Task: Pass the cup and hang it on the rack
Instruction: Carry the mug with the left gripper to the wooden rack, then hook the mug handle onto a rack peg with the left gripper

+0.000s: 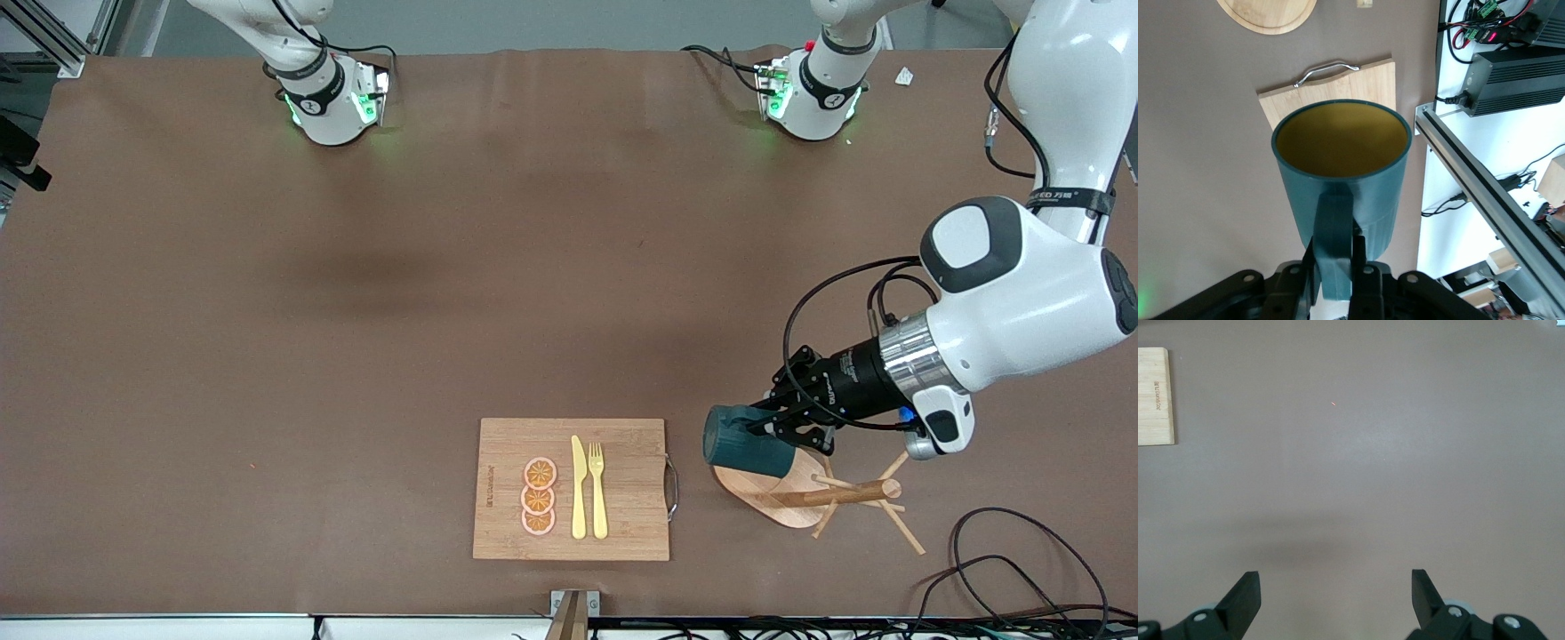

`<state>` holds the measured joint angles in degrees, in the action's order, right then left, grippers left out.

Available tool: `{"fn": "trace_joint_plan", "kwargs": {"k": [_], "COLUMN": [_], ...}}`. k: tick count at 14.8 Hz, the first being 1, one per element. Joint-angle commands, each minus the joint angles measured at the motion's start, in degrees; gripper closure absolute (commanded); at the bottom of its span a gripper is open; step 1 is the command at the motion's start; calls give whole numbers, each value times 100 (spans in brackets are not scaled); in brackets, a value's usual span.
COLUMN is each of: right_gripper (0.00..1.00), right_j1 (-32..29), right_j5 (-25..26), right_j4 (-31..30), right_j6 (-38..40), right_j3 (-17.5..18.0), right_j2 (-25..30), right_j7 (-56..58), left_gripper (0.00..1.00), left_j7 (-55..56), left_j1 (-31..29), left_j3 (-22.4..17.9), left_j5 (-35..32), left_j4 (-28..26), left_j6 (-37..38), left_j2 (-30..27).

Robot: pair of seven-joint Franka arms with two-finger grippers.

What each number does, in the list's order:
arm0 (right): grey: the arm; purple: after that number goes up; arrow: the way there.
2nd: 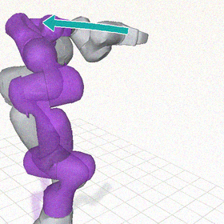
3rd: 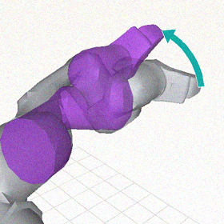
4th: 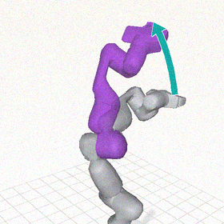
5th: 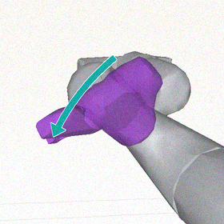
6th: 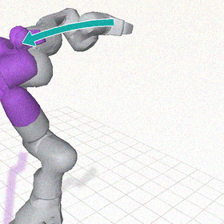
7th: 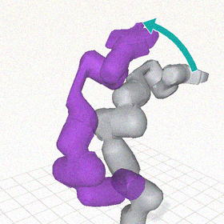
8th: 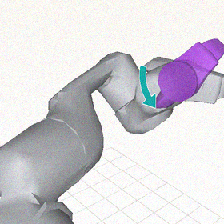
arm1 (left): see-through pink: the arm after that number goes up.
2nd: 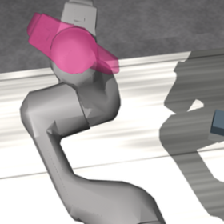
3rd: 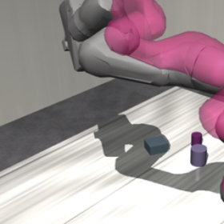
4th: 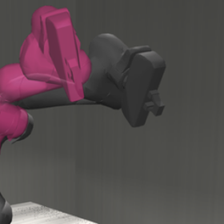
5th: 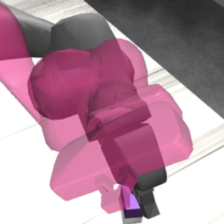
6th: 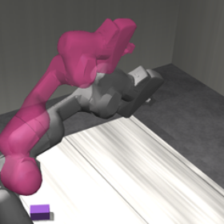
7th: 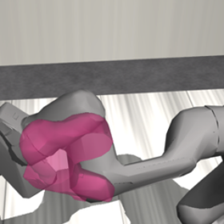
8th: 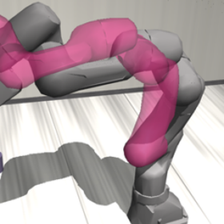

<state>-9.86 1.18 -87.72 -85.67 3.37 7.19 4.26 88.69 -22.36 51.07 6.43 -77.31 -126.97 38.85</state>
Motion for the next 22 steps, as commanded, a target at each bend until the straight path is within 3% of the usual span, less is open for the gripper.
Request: {"fn": "trace_joint_plan", "kwargs": {"k": [1, 11, 16, 22], "right_gripper": [0, 0, 0, 0], "right_j1": [46, 361, 415, 415], "right_j5": [-13, -4, -13, -21], "right_j4": [142, 309, 291, 300], "right_j6": [95, 104, 104, 104], "right_j3": [23, 32, 15, 23], "right_j2": [-77, -129, -261, -262], "right_j7": [-136, -804, -935, -936], "left_gripper": [100, 100, 100, 98], "left_j7": [-72, -141, -748, -1100], "left_j1": [-23, -427, -691, -744], "left_j3": [78, 61, 17, -141], "left_j5": [130, 297, 824, 877], "left_j4": [102, 102, 58, 58], "left_j6": [-275, -496, -496, -496], "left_j2": [175, 466, 536, 703]}}
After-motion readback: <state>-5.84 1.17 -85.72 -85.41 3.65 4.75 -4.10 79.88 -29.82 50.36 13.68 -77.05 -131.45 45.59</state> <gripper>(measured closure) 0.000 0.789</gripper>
